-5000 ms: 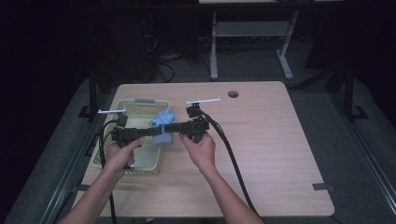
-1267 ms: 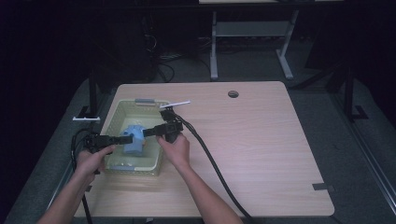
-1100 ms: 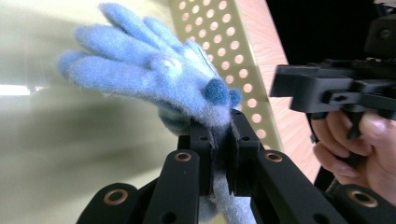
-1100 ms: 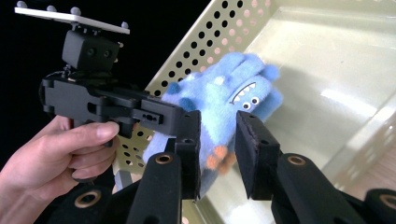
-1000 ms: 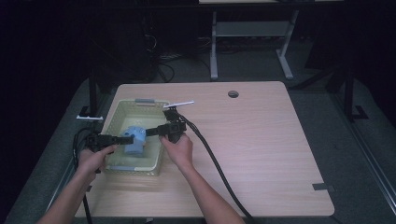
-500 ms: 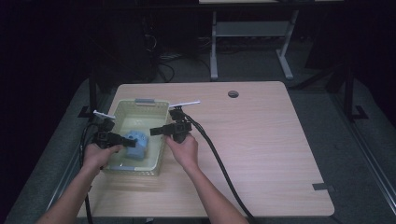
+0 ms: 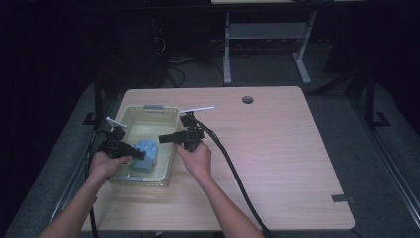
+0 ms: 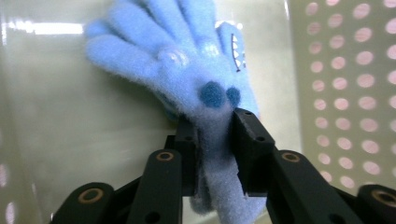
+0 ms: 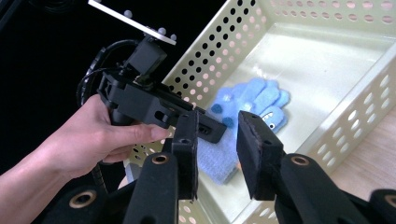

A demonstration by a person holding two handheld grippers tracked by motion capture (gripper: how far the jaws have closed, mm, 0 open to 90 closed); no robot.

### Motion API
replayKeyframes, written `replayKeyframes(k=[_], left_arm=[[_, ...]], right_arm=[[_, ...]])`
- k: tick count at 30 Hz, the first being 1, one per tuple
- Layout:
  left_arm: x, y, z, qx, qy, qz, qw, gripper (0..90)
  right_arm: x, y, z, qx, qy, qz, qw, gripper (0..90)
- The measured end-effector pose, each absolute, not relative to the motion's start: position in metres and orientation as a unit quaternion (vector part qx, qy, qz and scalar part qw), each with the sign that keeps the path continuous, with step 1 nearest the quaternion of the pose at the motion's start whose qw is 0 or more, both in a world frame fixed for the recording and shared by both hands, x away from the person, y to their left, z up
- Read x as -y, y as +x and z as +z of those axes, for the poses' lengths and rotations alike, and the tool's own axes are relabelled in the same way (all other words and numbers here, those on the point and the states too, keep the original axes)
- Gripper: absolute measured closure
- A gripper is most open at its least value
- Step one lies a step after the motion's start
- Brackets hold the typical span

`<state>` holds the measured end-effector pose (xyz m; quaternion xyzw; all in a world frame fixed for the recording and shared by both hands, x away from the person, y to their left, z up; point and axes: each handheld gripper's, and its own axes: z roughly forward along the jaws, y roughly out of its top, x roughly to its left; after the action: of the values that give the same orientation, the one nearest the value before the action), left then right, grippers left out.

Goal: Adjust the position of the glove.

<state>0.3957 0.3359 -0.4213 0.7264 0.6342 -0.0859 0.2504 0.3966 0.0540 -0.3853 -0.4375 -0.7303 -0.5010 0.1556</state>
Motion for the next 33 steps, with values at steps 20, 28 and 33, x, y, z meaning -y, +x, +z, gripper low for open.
replayKeyframes(k=[20,28,33], left_arm=[[-0.347,0.397,-0.412,-0.653,0.705,-0.061,0.269,56.9],[-0.349,0.395,-0.396,-0.648,0.699,-0.043,0.299,55.1],[-0.346,0.393,-0.391,-0.636,0.703,-0.047,0.315,55.1]], right_arm=[[-0.043,0.395,-0.382,0.725,-0.435,-0.512,0.154,67.2],[-0.034,0.395,-0.383,0.721,-0.443,-0.511,0.15,65.2],[-0.029,0.396,-0.383,0.718,-0.445,-0.513,0.15,63.8]])
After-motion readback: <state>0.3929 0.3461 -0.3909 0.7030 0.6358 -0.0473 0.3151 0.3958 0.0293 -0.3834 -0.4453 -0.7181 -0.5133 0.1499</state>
